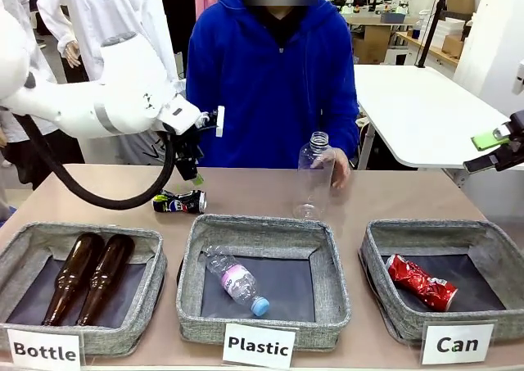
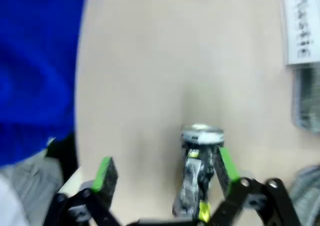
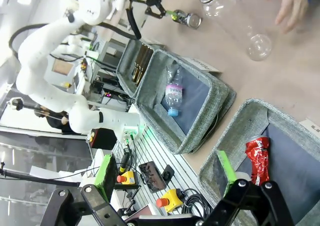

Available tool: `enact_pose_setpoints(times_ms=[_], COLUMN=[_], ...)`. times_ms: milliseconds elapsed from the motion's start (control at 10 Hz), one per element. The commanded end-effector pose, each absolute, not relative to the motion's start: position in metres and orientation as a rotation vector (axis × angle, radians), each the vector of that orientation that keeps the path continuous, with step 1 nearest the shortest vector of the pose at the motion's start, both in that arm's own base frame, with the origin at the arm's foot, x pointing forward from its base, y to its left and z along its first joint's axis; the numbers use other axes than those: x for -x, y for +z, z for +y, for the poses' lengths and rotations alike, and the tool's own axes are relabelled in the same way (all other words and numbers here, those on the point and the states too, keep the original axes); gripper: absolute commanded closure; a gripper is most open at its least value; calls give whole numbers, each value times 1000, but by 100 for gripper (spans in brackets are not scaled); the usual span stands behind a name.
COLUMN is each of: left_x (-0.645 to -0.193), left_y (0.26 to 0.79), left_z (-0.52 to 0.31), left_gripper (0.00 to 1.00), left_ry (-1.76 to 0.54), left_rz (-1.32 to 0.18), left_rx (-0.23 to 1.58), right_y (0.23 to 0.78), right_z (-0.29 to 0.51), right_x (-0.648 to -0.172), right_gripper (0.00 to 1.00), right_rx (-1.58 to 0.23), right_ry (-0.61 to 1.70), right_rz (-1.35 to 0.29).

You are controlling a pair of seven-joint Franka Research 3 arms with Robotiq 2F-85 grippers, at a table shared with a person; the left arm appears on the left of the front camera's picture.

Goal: Sort the can waste into the basket.
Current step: Pick up the can waste from the table and place it in the right Fabric basket.

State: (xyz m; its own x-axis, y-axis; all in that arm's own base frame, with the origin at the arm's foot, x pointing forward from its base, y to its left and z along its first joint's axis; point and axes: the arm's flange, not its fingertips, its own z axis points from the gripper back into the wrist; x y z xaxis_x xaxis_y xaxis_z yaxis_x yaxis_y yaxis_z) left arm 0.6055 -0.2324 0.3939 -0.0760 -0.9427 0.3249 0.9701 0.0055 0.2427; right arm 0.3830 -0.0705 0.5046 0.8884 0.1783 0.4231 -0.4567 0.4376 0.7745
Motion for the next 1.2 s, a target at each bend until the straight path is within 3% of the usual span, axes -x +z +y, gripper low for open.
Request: enact_pose_setpoints(times_ms=[0,300,1100], left_x=[-608,-610,-632], left_y=[393,378,350], left_z=[-200,-195,-200], left_gripper=[0,0,0], left_ry=[-1765,-1783,-1528], left_rz=[-355,-90,-77], left_rx=[226,250,173], right_y=[507,507,507], right_z=[-73,-73,-73], right_x=[-382,-382,-382], right_gripper=[0,0,0], right_rx=[-1047,-1047,-1047], right_ry=[422,422,422], right_rz=[-299,-299,-299])
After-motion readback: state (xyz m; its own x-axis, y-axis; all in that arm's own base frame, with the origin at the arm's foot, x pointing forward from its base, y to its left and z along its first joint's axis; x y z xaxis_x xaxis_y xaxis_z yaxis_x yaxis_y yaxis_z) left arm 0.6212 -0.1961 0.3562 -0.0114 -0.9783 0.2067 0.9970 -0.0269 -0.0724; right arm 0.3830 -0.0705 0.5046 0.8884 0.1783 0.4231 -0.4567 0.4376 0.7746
